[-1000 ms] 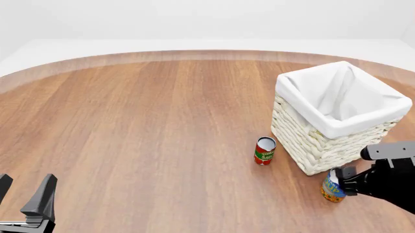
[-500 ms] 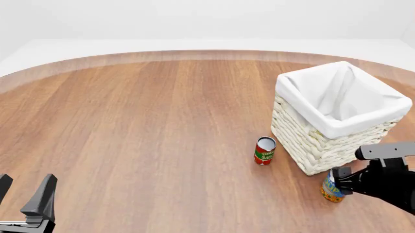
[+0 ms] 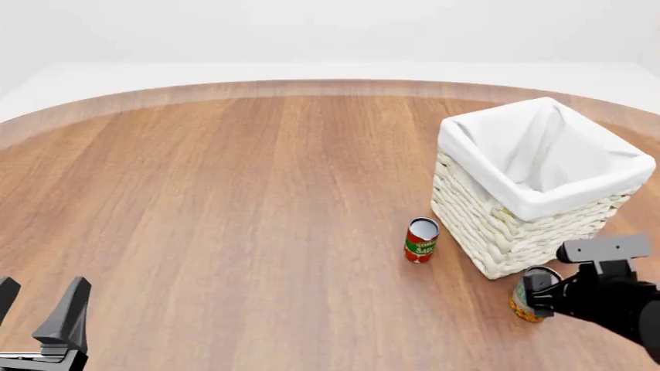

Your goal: Pick up the alphabet soup and the cream cheese box, and put them in the basket.

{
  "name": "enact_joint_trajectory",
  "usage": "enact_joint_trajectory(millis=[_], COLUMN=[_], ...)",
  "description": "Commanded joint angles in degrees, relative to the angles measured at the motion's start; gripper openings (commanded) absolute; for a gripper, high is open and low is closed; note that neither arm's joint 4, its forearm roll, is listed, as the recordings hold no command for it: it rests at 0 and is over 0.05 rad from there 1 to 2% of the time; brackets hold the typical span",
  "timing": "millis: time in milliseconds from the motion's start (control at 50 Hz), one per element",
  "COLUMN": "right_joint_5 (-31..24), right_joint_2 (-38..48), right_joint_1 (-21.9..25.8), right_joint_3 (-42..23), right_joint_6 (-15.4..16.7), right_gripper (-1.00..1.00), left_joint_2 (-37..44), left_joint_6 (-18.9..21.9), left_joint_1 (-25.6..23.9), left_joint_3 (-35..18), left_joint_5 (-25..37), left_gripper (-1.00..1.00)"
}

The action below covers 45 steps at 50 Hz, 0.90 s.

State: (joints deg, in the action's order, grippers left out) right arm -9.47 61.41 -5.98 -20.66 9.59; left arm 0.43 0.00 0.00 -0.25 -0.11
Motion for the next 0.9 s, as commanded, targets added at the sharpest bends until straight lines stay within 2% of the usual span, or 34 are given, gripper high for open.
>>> enact_joint_trajectory(millis=[20, 320, 580, 900], right_joint_5=[1.5, 4.8, 11.0, 13.2], right_joint_2=[1.2, 4.6, 9.5, 12.6], right_joint_1=[0.1, -0.6, -0.1, -0.7], right_joint_3=[0.7, 1.2, 3.8, 3.4], right_joint_6=[-0.1, 0.1, -0.7, -0.5], right_gripper=[1.00, 1.00, 1.00, 1.00], left_joint_2=[0.0, 0.0, 0.0, 0.0], left_joint_6=[0.0, 0.0, 0.0, 0.0], left_joint_1=[0.0, 0.0, 0.0, 0.0], left_joint_3=[0.0, 0.0, 0.0, 0.0], left_joint_5=[0.0, 0.0, 0.0, 0.0], left_gripper=[1.00, 1.00, 1.00, 1.00])
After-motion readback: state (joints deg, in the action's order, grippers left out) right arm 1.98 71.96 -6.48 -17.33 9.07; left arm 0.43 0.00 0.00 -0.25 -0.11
